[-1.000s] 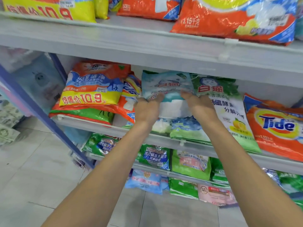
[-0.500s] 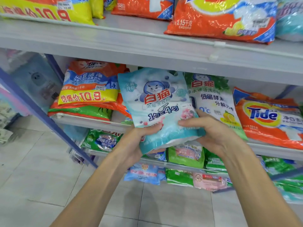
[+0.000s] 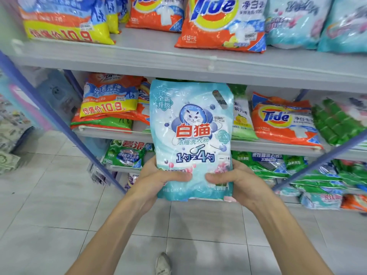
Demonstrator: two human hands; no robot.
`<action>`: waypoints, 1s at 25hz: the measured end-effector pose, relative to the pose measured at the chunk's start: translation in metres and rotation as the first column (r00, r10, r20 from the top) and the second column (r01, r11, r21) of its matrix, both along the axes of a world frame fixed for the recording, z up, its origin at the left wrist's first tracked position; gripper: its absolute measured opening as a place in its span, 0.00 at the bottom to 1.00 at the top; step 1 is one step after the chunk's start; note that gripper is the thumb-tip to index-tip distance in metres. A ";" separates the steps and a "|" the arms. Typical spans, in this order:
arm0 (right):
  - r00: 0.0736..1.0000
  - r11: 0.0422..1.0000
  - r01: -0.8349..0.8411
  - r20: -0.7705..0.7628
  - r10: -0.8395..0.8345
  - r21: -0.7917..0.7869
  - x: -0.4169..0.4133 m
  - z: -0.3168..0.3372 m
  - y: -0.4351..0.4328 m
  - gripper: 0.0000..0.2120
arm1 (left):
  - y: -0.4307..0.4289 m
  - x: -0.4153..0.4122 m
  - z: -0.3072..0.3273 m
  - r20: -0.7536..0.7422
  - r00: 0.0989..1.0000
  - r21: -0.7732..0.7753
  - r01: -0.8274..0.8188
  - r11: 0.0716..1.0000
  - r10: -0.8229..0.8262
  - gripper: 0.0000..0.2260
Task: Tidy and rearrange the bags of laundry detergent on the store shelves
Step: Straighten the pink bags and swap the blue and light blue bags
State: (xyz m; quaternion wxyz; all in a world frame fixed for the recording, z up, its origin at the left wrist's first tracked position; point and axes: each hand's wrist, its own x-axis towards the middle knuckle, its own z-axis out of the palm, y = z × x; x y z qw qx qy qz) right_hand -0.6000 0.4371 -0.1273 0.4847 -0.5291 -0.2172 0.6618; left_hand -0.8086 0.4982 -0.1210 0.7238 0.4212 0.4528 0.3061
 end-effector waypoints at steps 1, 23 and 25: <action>1.000 1.000 0.005 -0.009 -0.005 0.003 0.005 0.009 -0.014 0.34 | -0.012 0.004 0.011 0.006 1.000 0.012 0.013 1.000 -0.013 0.24; 0.955 0.914 0.248 0.078 -0.286 0.321 0.211 0.175 -0.057 0.35 | -0.009 0.228 0.179 0.006 0.969 0.281 0.235 0.931 -0.247 0.19; 0.929 0.896 0.277 0.144 -0.342 0.346 0.235 0.185 -0.036 0.36 | 0.014 0.251 0.186 0.021 0.960 0.308 0.261 0.915 -0.280 0.19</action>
